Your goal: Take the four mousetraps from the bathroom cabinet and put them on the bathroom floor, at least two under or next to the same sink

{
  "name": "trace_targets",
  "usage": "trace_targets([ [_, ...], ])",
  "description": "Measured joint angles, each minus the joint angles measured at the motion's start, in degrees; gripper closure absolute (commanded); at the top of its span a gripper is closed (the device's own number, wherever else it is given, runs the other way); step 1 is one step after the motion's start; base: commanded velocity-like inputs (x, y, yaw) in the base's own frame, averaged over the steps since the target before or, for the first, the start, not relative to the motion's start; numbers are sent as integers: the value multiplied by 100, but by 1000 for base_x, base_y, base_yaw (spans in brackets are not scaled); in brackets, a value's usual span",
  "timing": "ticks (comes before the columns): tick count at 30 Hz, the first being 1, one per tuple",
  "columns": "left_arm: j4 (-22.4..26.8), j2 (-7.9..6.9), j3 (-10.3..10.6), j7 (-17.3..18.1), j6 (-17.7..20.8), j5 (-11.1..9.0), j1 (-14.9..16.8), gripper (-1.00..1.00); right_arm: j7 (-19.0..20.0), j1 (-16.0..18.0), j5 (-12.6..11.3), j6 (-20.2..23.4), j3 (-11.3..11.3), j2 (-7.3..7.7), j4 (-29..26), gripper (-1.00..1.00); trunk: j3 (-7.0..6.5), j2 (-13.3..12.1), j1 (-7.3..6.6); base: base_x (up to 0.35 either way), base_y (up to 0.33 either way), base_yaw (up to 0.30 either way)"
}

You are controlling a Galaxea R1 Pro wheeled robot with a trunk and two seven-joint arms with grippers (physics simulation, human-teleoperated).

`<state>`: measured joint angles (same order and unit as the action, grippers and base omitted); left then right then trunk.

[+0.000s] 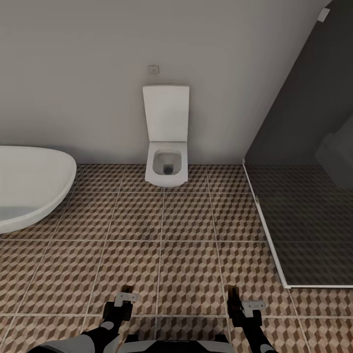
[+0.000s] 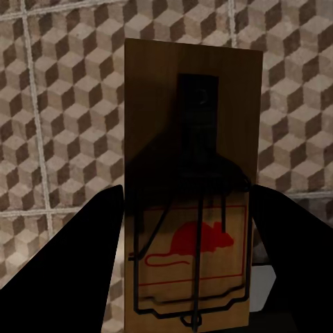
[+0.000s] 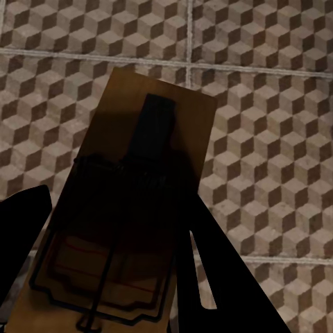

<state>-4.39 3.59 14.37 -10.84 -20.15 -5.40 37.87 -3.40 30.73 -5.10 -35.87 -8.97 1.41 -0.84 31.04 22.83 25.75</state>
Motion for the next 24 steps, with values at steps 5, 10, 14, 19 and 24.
trace_targets([
  [5,0,4,0,0,0,0,0,100,10,0,2,0,-6,-8,0,100,0,0,0,0,0,0],
  [10,1,12,1,0,-1,1,0,100,42,-1,6,3,-20,-287,-7,100,0,0,0,0,0,0],
  [14,17,24,-1,-11,-1,5,0,100,42,-1,7,-1,-16,-536,-10,100,0,0,0,0,0,0],
  [19,47,42,-19,-43,284,11,0,100,-7,-1,0,23,13,-655,-33,100,0,0,0,0,0,0],
  [24,469,-6,-32,-41,1061,19,6,100,-51,0,21,983,25,-623,-565,100,0,1,0,0,0,0],
])
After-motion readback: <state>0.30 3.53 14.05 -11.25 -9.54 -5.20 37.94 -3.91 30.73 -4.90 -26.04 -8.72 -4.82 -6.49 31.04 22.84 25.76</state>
